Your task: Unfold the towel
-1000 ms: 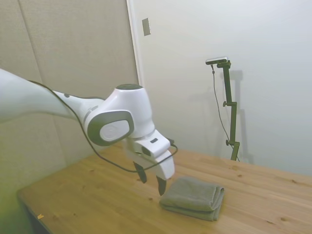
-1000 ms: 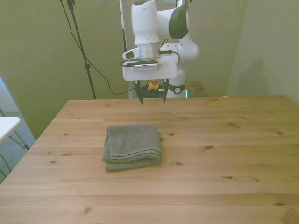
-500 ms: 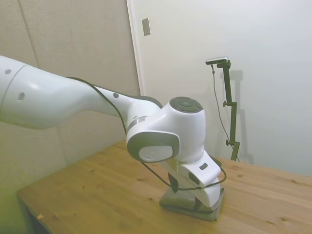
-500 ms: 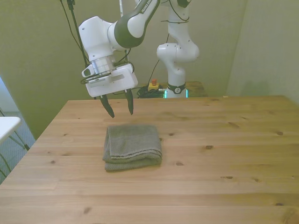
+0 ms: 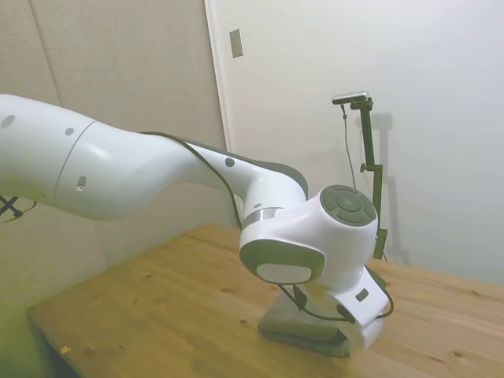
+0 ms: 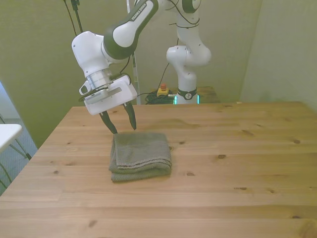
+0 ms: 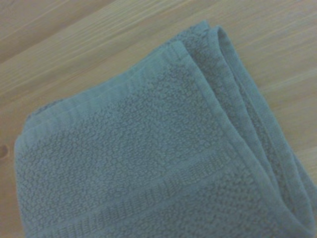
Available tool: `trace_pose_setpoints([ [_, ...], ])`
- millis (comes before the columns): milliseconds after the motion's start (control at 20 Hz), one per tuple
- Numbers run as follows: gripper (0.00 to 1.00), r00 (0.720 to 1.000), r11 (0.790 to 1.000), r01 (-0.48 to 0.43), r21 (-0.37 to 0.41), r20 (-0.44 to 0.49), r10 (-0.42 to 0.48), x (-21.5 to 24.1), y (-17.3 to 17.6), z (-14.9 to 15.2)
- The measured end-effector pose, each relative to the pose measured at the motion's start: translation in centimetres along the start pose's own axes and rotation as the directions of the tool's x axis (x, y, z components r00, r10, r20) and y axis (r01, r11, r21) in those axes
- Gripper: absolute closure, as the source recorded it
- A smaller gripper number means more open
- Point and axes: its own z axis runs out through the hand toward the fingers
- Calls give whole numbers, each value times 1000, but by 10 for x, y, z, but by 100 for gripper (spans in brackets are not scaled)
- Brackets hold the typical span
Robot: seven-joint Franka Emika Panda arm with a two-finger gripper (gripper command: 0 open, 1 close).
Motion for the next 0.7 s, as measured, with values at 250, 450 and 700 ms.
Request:
trace_pose_setpoints([
  [250, 0, 999, 998, 14, 56, -36, -12, 9, 12, 6],
  [450, 100, 998, 998, 20, 66, -54, -16, 10, 15, 11],
  [700, 100, 997, 995, 42, 87, -63, -37, 8, 14, 21],
])
